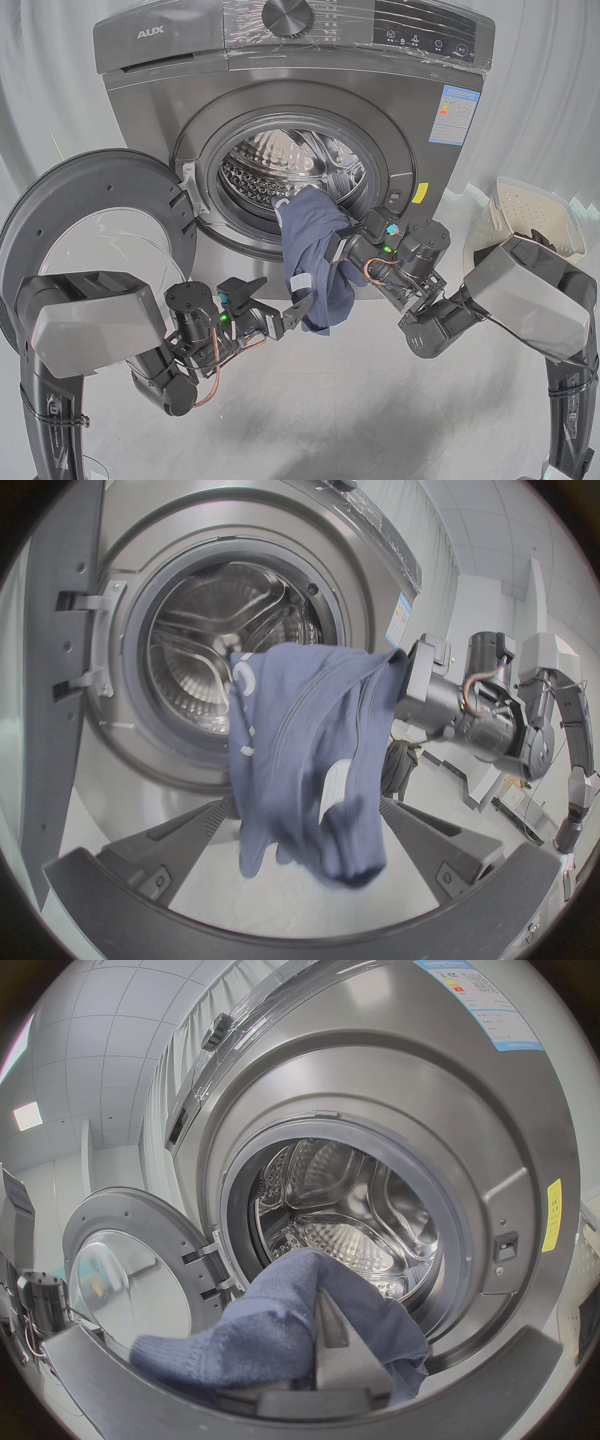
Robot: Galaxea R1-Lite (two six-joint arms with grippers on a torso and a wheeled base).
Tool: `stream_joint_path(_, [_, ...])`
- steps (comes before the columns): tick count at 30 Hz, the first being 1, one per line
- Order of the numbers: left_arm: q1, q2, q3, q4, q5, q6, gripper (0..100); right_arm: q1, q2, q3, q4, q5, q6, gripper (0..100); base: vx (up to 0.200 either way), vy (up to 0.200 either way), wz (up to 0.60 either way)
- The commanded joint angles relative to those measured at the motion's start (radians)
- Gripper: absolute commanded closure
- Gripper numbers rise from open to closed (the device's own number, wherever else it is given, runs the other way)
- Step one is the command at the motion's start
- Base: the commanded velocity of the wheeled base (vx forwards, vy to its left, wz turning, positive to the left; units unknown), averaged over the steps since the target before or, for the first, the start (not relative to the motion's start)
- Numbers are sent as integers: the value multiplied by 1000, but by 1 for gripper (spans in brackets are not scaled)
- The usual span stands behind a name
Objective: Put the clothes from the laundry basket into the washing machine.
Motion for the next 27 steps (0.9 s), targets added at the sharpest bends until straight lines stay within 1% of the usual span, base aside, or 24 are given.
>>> stream_joint_path(1, [-30,76,-142,-1,0,-13,0,21,20,-9,8,-3,-2,100,0,0,0])
stream_joint_path(7, [-33,145,-231,1,4,-13,0,25,30,-7,7,-4,0,100,0,0,0])
stream_joint_path(8, [-31,159,-245,2,4,-12,0,27,28,-6,7,-7,0,100,0,0,0])
stream_joint_path(10, [-25,183,-272,8,6,-10,0,39,22,-1,7,-27,0,100,0,0,0])
stream_joint_path(13, [-17,205,-303,27,9,-7,0,56,11,11,5,-35,0,100,0,0,0])
stream_joint_path(14, [-14,217,-324,36,10,-6,0,65,4,19,7,-36,1,100,0,0,0])
stream_joint_path(16, [15,241,-364,44,13,-3,0,85,-29,48,8,-39,1,100,0,0,0])
stream_joint_path(18, [19,244,-369,45,13,-3,0,88,-35,53,8,-42,1,100,0,0,0])
stream_joint_path(19, [33,260,-390,51,13,-3,0,99,-58,77,8,-61,6,100,0,0,0])
stream_joint_path(20, [42,267,-407,53,18,-3,0,105,-73,95,8,-65,8,100,0,0,0])
stream_joint_path(25, [62,298,-473,53,49,-3,0,114,-90,140,7,-67,15,100,0,0,0])
stream_joint_path(27, [62,301,-478,50,49,-3,0,118,-90,142,5,-67,17,100,0,0,0])
